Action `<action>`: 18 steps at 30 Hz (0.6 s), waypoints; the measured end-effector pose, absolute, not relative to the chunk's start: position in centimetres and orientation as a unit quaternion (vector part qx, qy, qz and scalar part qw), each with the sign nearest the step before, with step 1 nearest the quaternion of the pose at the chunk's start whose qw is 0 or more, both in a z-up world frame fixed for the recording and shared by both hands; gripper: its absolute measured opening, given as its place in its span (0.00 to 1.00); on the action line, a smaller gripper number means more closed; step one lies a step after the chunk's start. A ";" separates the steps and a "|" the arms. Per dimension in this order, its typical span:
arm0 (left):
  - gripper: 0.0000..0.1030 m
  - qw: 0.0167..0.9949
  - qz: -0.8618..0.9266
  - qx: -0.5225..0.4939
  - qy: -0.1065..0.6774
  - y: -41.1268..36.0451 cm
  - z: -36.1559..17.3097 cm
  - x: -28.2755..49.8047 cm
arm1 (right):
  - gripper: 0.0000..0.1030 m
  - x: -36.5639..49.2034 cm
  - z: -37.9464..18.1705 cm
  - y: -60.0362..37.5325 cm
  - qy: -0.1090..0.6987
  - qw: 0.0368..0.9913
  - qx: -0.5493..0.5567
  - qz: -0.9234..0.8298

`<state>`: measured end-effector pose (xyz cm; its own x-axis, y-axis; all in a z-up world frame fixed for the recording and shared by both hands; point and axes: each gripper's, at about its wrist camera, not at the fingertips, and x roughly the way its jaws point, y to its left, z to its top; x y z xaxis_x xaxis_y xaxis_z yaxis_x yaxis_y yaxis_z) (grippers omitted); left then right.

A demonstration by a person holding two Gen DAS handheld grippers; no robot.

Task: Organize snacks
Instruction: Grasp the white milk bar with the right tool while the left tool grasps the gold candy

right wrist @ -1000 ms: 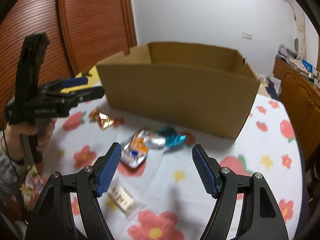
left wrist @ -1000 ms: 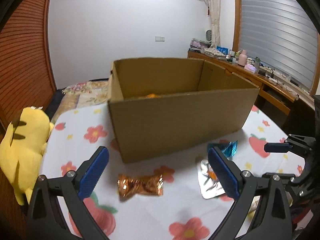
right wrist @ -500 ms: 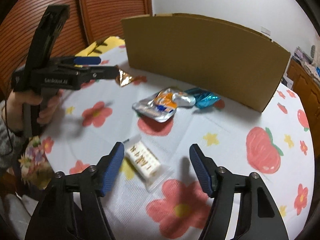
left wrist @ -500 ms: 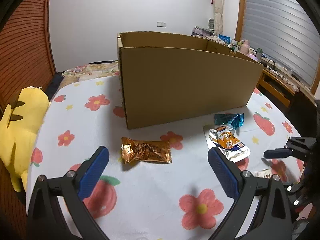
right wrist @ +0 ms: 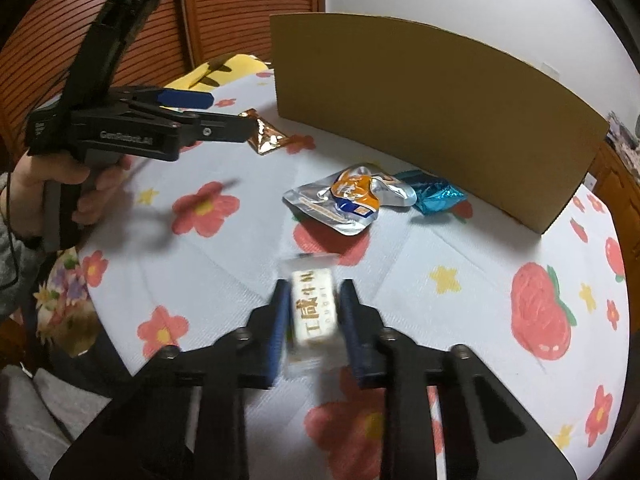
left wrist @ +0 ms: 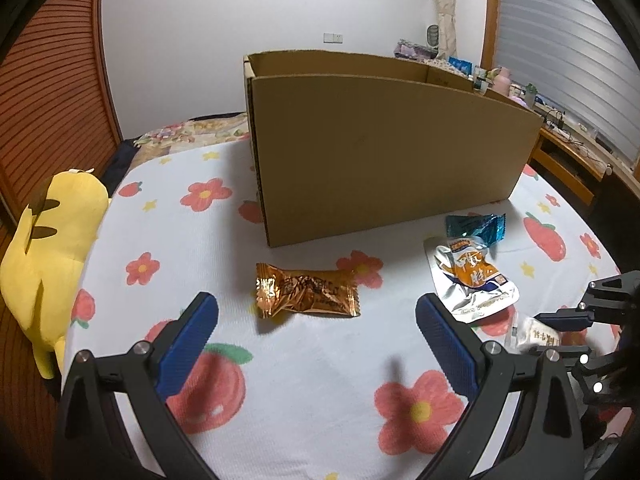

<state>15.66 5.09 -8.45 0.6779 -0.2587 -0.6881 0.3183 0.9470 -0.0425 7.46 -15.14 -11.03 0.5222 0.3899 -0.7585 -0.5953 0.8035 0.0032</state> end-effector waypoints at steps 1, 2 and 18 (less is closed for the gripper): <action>0.97 0.914 -0.157 0.041 0.372 5.1 -8.5 15.8 | 0.21 7.4 -11.1 -15.3 0.396 0.864 -0.123 0.286; 0.97 0.913 -0.157 0.040 0.373 5.1 -8.6 15.9 | 0.21 7.4 -11.1 -15.5 0.395 0.865 -0.118 0.286; 0.96 0.915 -0.073 -0.007 0.398 5.7 -9.5 20.2 | 0.21 6.6 -11.5 -15.7 0.366 0.882 -0.107 0.277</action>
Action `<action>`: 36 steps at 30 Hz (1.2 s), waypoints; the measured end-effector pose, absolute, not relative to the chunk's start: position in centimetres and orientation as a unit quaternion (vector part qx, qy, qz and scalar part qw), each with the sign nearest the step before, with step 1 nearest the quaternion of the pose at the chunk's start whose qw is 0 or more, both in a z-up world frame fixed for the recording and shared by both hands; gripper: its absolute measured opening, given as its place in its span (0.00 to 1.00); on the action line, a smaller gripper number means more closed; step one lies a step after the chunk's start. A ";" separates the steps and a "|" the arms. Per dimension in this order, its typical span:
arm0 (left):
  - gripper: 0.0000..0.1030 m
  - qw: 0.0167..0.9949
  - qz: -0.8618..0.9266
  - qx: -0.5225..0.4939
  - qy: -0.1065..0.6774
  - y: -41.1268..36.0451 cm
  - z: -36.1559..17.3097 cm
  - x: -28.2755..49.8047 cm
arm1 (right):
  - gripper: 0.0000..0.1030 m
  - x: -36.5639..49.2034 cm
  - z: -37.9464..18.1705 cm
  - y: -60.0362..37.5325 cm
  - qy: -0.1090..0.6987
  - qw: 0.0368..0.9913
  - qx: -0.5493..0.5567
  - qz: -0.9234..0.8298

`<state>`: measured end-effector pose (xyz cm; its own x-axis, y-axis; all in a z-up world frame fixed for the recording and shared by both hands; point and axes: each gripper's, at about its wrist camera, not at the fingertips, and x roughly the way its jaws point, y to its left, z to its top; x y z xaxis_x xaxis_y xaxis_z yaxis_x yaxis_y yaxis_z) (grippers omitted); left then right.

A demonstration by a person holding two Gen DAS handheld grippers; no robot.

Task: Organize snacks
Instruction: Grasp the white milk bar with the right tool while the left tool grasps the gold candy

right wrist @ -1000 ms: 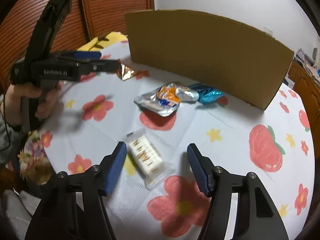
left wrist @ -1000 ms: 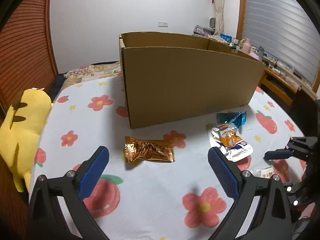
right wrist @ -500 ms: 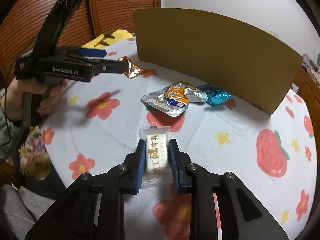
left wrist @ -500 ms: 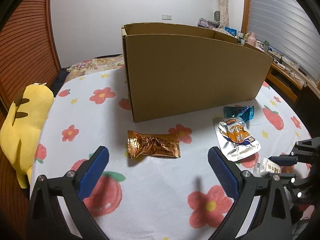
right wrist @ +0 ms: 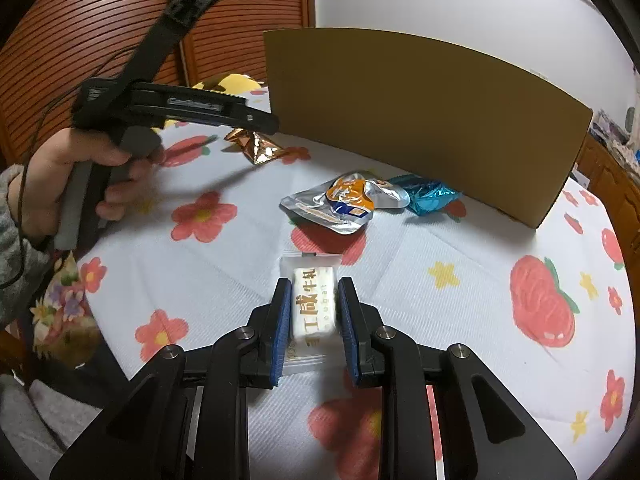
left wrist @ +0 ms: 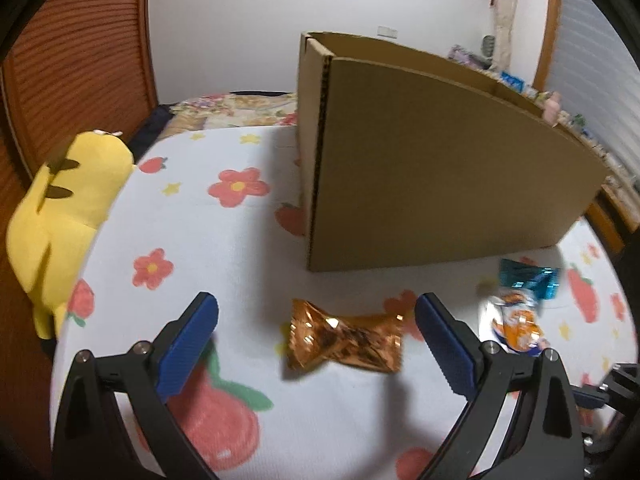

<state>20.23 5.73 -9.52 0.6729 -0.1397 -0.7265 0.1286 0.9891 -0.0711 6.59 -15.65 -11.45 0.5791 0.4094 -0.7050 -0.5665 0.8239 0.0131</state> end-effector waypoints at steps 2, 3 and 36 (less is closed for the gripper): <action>0.96 0.913 -0.067 0.004 0.402 5.4 -9.6 20.6 | 0.21 6.5 -11.4 -15.7 0.365 0.883 -0.106 0.276; 0.96 0.913 -0.065 0.008 0.403 5.4 -9.7 20.7 | 0.21 6.5 -11.4 -15.7 0.364 0.883 -0.106 0.276; 0.23 0.896 -0.143 0.008 0.421 6.6 -10.1 16.6 | 0.20 6.4 -11.4 -15.8 0.362 0.884 -0.103 0.276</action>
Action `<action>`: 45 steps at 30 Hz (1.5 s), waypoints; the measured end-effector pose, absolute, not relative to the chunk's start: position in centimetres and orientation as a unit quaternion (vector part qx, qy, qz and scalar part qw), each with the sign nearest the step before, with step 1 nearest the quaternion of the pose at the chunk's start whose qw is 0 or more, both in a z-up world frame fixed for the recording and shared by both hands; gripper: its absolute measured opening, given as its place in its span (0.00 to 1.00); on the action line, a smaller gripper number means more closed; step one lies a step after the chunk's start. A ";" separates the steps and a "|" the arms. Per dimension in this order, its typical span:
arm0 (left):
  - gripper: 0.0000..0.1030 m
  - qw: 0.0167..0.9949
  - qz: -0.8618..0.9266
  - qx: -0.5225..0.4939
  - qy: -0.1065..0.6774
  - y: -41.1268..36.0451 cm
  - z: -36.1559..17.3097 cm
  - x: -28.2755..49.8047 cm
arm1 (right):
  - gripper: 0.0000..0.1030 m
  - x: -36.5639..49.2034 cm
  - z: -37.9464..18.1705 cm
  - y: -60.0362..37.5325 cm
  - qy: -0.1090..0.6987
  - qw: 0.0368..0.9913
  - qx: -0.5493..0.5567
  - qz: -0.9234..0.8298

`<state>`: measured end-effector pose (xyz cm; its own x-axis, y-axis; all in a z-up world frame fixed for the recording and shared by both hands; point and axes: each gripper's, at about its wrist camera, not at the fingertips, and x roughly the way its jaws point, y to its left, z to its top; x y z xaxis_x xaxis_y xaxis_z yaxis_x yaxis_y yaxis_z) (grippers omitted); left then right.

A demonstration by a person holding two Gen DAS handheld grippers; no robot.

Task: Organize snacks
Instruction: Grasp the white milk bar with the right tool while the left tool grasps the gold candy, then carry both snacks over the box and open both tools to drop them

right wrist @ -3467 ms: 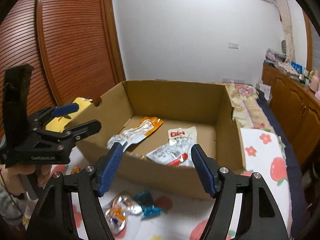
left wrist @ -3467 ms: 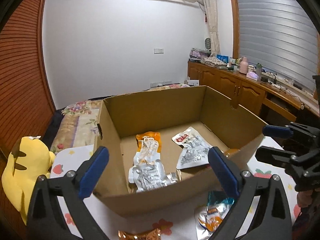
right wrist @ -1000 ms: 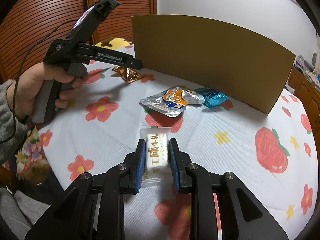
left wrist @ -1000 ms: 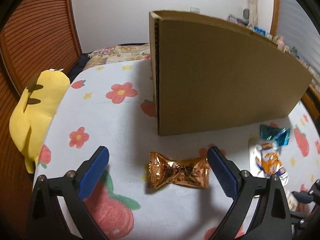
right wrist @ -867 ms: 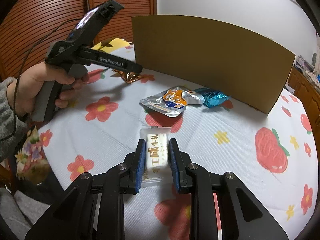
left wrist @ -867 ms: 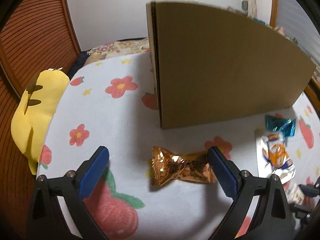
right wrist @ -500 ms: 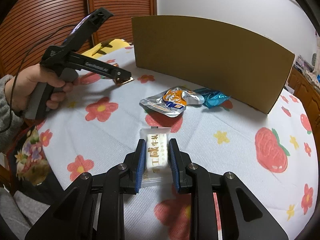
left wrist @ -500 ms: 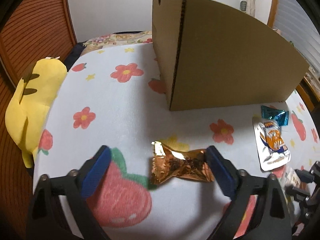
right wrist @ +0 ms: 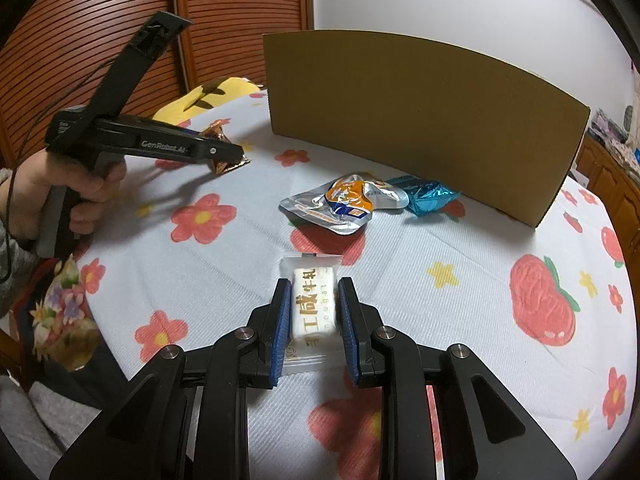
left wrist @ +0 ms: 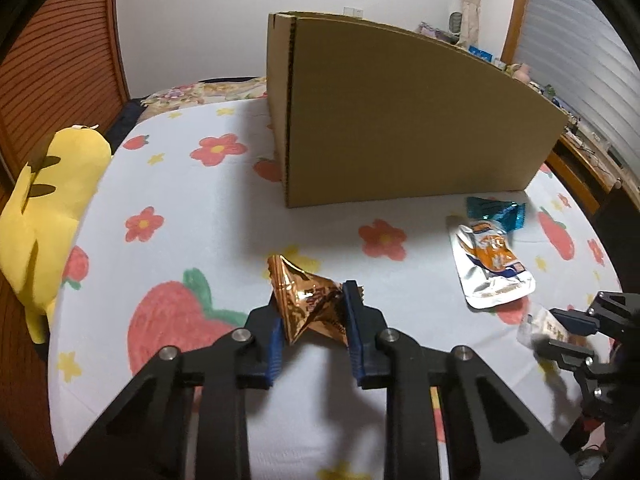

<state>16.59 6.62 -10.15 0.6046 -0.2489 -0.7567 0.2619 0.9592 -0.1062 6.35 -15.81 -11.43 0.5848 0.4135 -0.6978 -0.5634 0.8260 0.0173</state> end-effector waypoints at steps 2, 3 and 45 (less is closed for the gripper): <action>0.22 0.898 -0.149 0.007 0.414 6.4 -10.0 16.2 | 0.19 6.4 -11.3 -15.9 0.364 0.884 -0.101 0.277; 0.22 0.899 -0.149 0.006 0.411 6.4 -9.9 16.0 | 0.19 6.4 -11.3 -15.9 0.365 0.883 -0.099 0.277; 0.23 0.919 -0.198 0.011 0.341 2.3 -5.6 12.9 | 0.19 7.1 -6.3 -20.5 0.322 0.916 -0.052 0.233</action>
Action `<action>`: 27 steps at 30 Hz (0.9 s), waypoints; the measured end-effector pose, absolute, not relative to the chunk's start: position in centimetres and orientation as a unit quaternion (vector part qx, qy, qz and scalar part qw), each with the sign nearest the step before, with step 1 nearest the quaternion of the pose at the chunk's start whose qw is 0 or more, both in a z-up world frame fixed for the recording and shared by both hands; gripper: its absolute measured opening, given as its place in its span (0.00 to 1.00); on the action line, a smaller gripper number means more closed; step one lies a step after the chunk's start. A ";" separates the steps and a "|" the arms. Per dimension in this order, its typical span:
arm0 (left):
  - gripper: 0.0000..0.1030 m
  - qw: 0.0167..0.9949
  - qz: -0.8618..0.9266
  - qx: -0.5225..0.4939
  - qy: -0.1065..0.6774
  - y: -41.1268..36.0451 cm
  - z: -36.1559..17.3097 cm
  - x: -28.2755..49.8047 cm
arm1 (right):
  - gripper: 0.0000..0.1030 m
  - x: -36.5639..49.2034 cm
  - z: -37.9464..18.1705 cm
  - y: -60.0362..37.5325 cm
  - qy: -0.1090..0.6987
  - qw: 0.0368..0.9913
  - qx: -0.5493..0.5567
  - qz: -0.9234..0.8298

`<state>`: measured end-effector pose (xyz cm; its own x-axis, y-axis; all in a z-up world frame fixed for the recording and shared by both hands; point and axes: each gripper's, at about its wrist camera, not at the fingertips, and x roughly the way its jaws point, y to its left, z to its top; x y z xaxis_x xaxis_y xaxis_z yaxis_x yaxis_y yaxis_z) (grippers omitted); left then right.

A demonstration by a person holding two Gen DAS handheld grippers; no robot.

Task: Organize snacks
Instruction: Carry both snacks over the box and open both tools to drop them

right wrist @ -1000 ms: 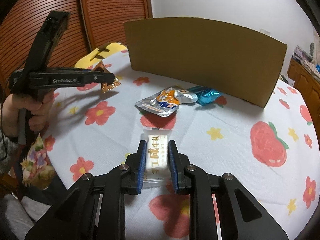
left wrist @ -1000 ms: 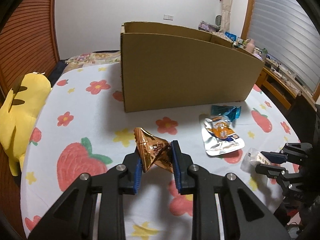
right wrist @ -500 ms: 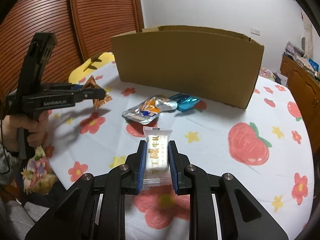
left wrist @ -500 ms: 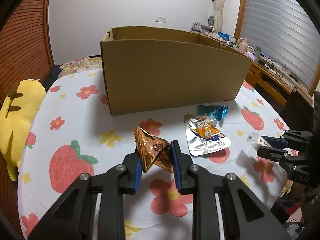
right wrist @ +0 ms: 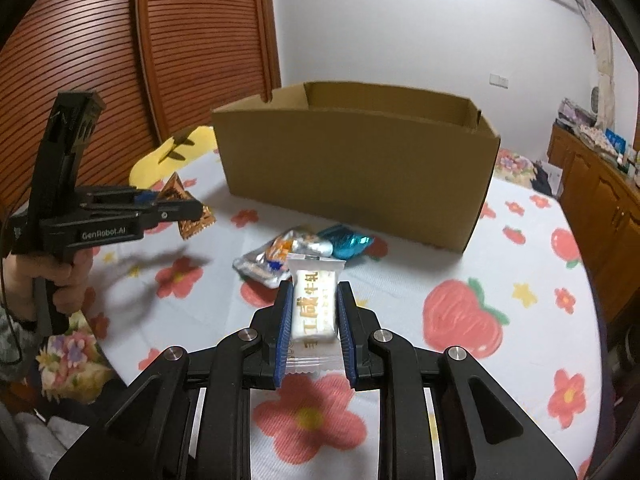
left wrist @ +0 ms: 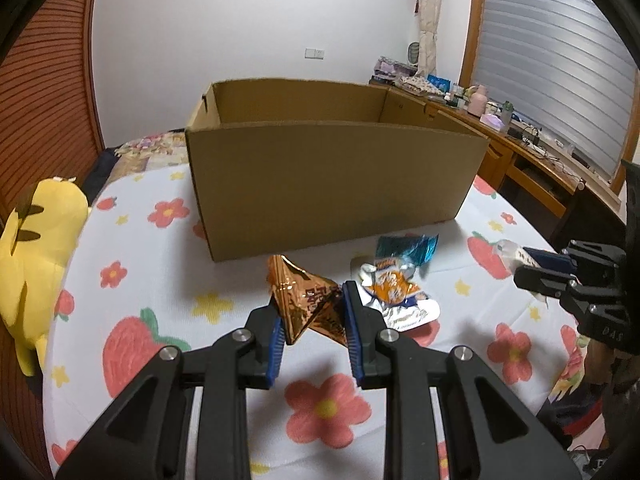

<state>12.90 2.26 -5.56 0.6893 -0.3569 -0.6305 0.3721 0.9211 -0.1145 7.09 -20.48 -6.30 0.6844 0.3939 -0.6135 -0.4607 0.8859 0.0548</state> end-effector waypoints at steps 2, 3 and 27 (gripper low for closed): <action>0.23 0.921 -0.200 0.012 0.335 2.1 -5.0 13.0 | 0.19 7.4 -5.5 -20.6 0.314 0.919 -0.054 0.231; 0.23 0.922 -0.201 0.013 0.332 2.0 -4.7 13.1 | 0.19 7.5 -5.2 -20.6 0.311 0.920 -0.055 0.231; 0.23 0.945 -0.215 0.032 0.243 0.8 4.1 15.5 | 0.19 12.8 2.7 -19.2 0.233 0.945 -0.067 0.220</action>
<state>15.54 0.82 4.14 0.7895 -0.3907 -0.4734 0.4216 0.9057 -0.0444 12.84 -19.25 2.75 0.7949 0.3839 -0.4698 -0.4463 0.8946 -0.0240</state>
